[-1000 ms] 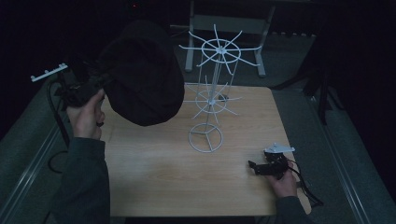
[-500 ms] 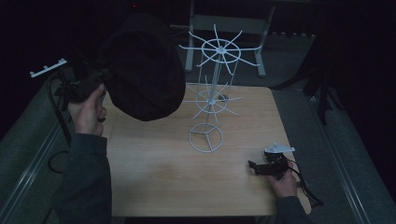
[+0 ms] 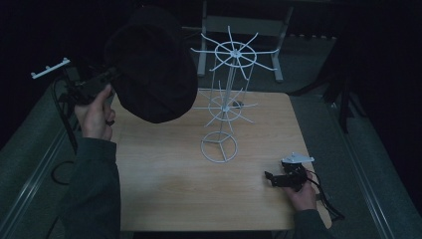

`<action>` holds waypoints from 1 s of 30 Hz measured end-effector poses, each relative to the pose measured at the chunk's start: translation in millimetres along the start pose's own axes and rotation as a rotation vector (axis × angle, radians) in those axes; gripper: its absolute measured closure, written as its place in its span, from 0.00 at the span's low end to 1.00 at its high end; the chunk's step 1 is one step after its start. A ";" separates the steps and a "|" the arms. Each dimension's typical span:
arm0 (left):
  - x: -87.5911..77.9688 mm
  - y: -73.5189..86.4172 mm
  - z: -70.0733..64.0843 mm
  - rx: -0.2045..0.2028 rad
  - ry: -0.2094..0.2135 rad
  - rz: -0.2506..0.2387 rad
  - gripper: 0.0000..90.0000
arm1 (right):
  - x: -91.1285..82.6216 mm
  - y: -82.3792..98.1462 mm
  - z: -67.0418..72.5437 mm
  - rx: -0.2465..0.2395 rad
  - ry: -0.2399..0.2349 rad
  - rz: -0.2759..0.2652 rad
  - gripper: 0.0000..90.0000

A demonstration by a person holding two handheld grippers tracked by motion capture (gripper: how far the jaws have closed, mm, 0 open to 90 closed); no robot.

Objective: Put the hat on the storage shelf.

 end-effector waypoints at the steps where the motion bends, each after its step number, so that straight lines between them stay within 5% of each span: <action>1: 0.7 -0.8 -1.2 0.007 0.001 0.002 0.84 | 0.0 0.0 0.0 0.000 0.000 0.000 0.13; 30: 37.3 -12.3 -20.9 -0.013 0.055 -0.032 0.84 | -0.1 0.1 0.1 0.000 0.000 0.000 0.13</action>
Point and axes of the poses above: each handheld gripper's, and its own axes: x roughly forward along the jaws, y roughly out of its underside, z roughly to its left, the point moved 9 cm from there along x, roughly forward along the jaws, and after that the axes turned 6 degrees about x, right-handed, at the moved point
